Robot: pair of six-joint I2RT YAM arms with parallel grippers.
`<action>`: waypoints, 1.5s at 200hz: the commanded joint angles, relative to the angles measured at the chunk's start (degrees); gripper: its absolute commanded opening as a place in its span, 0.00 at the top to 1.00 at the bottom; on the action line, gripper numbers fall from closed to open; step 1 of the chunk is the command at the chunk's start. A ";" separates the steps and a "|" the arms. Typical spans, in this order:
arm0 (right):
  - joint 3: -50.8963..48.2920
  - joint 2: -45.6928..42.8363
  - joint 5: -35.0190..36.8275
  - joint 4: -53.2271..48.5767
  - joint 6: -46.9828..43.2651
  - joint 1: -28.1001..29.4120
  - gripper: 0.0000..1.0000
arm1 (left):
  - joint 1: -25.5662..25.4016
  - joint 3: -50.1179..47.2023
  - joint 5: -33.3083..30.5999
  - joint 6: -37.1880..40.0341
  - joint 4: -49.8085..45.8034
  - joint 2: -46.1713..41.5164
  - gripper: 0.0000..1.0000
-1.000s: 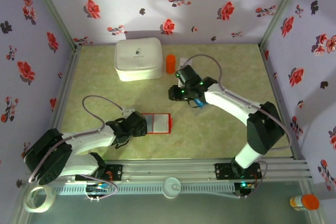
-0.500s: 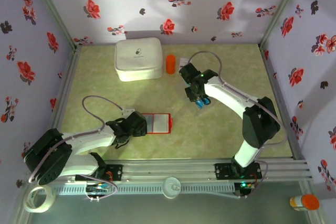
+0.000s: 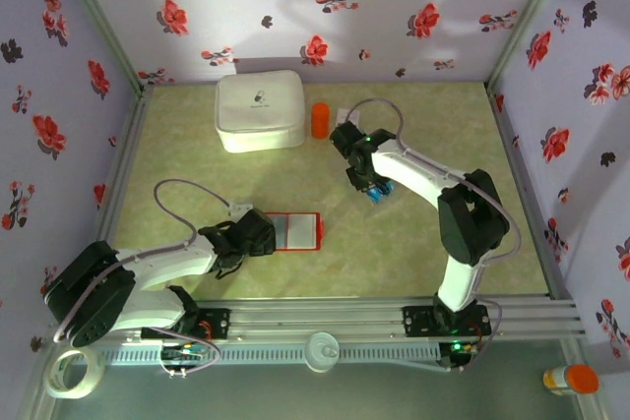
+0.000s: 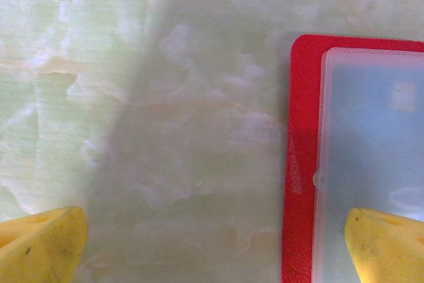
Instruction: Put the credit cards into the card holder
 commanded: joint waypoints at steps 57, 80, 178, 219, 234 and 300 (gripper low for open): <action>0.80 2.24 -1.14 -0.74 -0.80 -0.21 0.75 | -0.34 0.46 -2.02 -0.96 -1.87 0.10 0.00; 0.61 1.80 -1.69 -0.48 -0.81 -0.40 0.81 | -0.27 0.54 -2.04 -0.95 -1.90 0.19 0.00; 3.71 -1.67 -8.57 -3.89 -4.32 -0.74 1.00 | -0.35 0.54 -1.90 -1.19 -1.92 0.17 0.00; 6.89 -5.56 -12.21 -5.51 -3.52 0.25 1.00 | -0.33 0.37 -2.33 -2.20 -2.69 0.04 0.00; 7.04 -7.21 -14.49 -4.62 -2.09 1.20 1.00 | -0.28 0.37 -2.60 -2.71 -2.95 -0.25 0.00; -15.56 -19.52 -35.74 31.13 19.44 4.38 1.00 | -0.30 -0.24 -3.78 -4.55 -5.05 -3.22 0.00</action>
